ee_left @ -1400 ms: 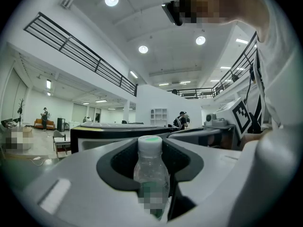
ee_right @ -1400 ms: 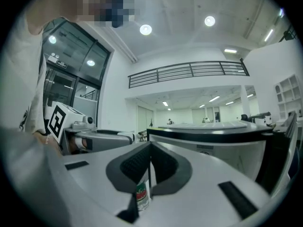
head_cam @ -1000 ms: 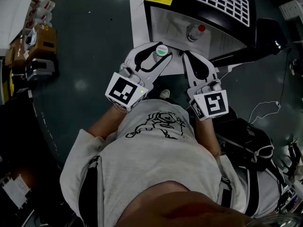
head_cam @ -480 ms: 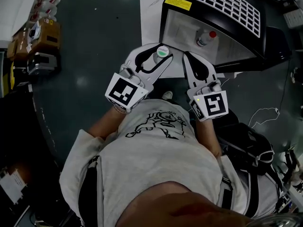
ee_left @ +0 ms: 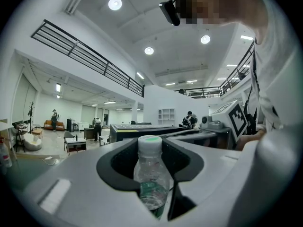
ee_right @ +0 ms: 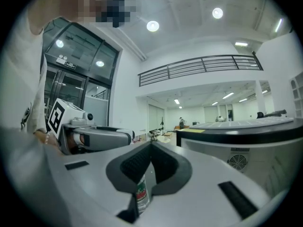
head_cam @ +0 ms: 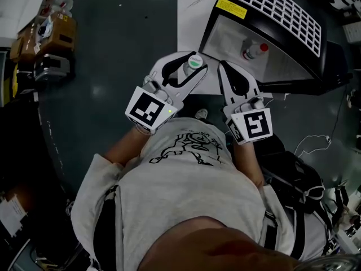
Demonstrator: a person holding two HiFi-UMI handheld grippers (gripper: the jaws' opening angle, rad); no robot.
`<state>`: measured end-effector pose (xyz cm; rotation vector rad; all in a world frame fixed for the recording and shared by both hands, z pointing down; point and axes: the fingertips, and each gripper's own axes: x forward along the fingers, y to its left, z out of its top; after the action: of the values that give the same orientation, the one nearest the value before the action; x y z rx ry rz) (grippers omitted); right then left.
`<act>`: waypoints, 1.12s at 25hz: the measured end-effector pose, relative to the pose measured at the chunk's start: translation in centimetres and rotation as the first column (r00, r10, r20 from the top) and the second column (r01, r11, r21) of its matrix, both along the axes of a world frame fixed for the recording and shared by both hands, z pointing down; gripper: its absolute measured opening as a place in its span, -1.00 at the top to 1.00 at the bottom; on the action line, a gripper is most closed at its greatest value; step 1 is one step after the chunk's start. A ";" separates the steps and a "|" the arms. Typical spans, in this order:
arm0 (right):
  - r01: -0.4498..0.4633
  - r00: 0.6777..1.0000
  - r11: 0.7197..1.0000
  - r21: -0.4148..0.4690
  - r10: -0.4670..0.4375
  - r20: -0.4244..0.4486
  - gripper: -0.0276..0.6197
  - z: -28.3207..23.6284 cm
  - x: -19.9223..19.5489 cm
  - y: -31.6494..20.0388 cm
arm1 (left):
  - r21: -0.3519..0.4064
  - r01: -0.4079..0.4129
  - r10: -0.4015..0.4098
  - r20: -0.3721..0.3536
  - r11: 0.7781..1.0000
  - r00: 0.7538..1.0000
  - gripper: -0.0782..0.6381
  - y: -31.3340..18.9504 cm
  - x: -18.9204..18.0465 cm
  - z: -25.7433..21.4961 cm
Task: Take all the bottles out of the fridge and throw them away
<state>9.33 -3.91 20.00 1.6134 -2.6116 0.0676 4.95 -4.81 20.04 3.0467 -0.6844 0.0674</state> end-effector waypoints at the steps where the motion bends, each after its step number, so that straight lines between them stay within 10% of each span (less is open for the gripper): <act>1: 0.004 1.000 1.000 0.001 -0.004 0.001 0.89 0.0 -0.3 -0.1 | 0.001 0.004 -0.004 -0.005 1.000 1.000 0.34 -0.1 -0.3 -0.2; 28: 0.118 0.993 0.993 0.011 -0.118 0.008 0.89 -0.2 -12.3 -3.3 | -0.013 0.130 -0.130 -0.004 0.991 0.991 0.34 -2.7 -12.6 -0.1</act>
<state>-3.00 -7.23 19.76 1.4616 -2.7116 0.0549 -7.63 -7.52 19.94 2.9803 -0.8770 0.0615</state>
